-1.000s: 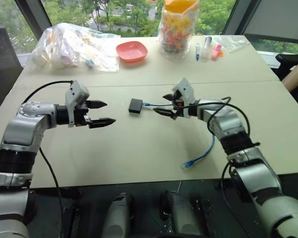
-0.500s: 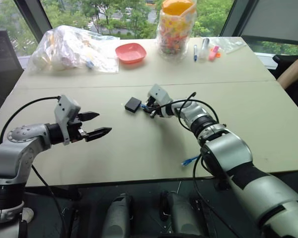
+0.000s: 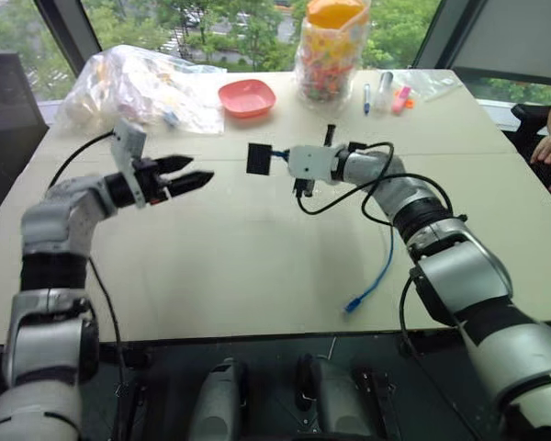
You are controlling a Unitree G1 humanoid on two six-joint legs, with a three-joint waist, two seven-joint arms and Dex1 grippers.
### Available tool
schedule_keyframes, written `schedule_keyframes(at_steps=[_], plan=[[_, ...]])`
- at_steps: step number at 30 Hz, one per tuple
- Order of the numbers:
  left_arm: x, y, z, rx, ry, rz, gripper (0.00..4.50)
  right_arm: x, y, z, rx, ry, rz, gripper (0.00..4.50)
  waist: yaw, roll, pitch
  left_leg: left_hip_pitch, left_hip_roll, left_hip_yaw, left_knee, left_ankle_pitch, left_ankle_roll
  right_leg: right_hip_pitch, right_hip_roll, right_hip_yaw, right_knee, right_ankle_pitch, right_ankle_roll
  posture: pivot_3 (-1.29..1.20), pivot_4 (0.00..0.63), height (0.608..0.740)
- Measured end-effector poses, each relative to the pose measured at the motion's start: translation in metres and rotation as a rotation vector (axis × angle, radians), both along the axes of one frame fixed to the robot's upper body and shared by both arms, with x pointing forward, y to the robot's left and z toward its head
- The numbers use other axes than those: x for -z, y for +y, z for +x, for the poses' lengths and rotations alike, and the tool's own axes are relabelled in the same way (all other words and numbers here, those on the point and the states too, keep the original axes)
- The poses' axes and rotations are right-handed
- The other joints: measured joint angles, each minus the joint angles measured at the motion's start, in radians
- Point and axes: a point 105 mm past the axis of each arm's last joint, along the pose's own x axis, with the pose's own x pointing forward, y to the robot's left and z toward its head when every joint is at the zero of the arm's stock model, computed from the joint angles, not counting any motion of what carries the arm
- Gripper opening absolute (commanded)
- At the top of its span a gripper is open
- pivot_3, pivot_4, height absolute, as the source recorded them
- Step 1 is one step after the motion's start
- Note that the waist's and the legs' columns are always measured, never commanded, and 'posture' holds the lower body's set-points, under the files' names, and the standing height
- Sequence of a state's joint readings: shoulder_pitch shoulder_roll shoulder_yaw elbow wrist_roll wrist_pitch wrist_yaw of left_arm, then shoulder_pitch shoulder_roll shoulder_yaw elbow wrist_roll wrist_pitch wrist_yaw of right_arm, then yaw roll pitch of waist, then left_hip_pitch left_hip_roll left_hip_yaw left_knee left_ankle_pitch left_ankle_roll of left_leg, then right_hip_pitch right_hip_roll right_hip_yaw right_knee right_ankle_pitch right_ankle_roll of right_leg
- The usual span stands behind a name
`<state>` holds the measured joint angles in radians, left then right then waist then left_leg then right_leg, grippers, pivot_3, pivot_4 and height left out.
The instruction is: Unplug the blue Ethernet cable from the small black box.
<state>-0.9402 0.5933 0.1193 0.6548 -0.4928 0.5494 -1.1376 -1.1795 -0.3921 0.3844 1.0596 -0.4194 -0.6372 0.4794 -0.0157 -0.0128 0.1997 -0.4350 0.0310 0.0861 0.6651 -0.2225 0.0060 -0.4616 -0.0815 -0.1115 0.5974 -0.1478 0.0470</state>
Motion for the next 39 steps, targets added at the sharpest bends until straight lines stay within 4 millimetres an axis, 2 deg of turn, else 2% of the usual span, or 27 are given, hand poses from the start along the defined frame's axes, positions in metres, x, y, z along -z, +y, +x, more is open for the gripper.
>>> schedule_keyframes(at_steps=[3,7,11,17,20,25,27,28,29,32,35,37,39], plan=[[-0.009,-0.015,0.011,0.084,0.015,-0.052,4.43,-0.008,-0.017,-0.004,0.000,-0.067,-0.006,0.06,-0.006,0.000,0.000,0.000,0.000,0.001,-0.001,0.000,0.000,-0.001,0.000,0.000,0.000,0.000,0.000,0.00,0.150,0.740],[-0.014,-0.033,0.014,0.177,0.037,-0.100,4.43,-0.030,-0.032,-0.010,0.005,-0.161,0.013,0.06,-0.010,0.000,0.000,0.000,0.000,0.001,-0.001,0.000,0.000,-0.001,0.000,0.000,0.000,0.000,0.000,0.00,0.150,0.740],[-0.018,-0.052,0.014,0.239,0.017,-0.076,4.43,-0.041,-0.028,-0.019,-0.024,-0.217,0.036,0.06,-0.010,0.000,0.000,0.001,0.001,0.001,0.000,0.000,0.000,-0.001,0.000,0.000,0.001,0.000,0.000,0.00,0.150,0.740],[-0.005,-0.071,0.019,0.245,0.053,-0.062,4.43,-0.043,-0.022,-0.032,-0.042,-0.232,0.049,0.06,-0.002,0.000,0.000,0.000,0.001,0.001,0.000,0.000,0.000,-0.001,0.000,0.000,0.001,0.000,0.000,0.00,0.150,0.740],[-0.007,-0.074,0.020,0.241,0.046,-0.071,3.59,-0.046,-0.021,-0.036,-0.041,-0.240,0.054,0.00,-0.002,0.000,0.000,0.000,0.001,0.000,0.000,0.000,0.000,-0.001,0.000,0.000,0.000,0.000,0.000,0.00,0.150,0.740],[-0.006,-0.078,0.018,0.265,0.049,-0.075,1.48,-0.051,-0.019,-0.042,-0.039,-0.245,0.068,0.00,-0.001,0.000,0.000,0.000,0.001,0.000,0.000,0.000,0.000,-0.001,0.000,0.000,0.001,0.000,0.000,0.00,0.150,0.740],[-0.008,-0.081,0.013,0.312,0.047,-0.095,0.74,-0.051,-0.028,-0.040,-0.001,-0.235,0.063,0.00,0.000,0.000,0.000,0.000,0.001,0.000,0.000,0.000,0.000,0.000,0.000,0.000,0.000,0.000,0.000,0.00,0.150,0.740],[-0.009,-0.083,0.012,0.326,0.046,-0.098,0.54,-0.050,-0.030,-0.039,0.011,-0.227,0.062,0.00,0.001,0.000,0.000,0.000,0.001,0.000,0.000,0.000,0.000,0.000,0.000,0.000,0.000,0.000,0.000,0.00,0.150,0.740],[-0.009,-0.083,0.012,0.329,0.047,-0.099,0.53,-0.050,-0.030,-0.040,0.011,-0.225,0.062,0.00,0.001,0.000,0.000,0.000,0.001,0.000,0.000,0.000,0.000,0.000,0.000,0.000,0.000,0.000,0.000,0.00,0.150,0.740],[-0.009,-0.083,0.012,0.329,0.050,-0.102,0.53,-0.048,-0.030,-0.042,0.009,-0.208,0.061,1.16,0.001,-0.001,0.000,0.000,0.001,0.000,0.000,0.000,0.000,-0.001,0.000,0.000,0.001,0.000,0.000,0.00,0.150,0.740],[-0.011,-0.080,0.014,0.305,0.056,-0.130,0.53,-0.043,-0.028,-0.048,-0.004,-0.163,0.085,2.67,0.000,-0.001,0.000,0.000,0.001,0.000,0.000,0.000,0.000,-0.001,0.000,0.000,0.001,0.000,0.000,0.00,0.150,0.740],[-0.009,-0.079,0.014,0.302,0.068,-0.148,0.53,-0.036,-0.037,-0.050,0.042,-0.089,0.152,3.68,0.001,-0.001,0.000,0.000,0.001,-0.001,0.000,0.000,0.000,0.000,0.000,0.000,0.001,0.000,0.000,0.00,0.150,0.740],[-0.005,-0.075,0.013,0.296,0.096,-0.194,0.53,-0.027,-0.055,-0.052,0.125,0.063,0.355,3.68,0.006,-0.001,0.000,0.000,0.001,-0.002,0.001,0.000,0.000,0.000,0.000,0.000,0.001,0.000,0.000,0.00,0.150,0.740]])
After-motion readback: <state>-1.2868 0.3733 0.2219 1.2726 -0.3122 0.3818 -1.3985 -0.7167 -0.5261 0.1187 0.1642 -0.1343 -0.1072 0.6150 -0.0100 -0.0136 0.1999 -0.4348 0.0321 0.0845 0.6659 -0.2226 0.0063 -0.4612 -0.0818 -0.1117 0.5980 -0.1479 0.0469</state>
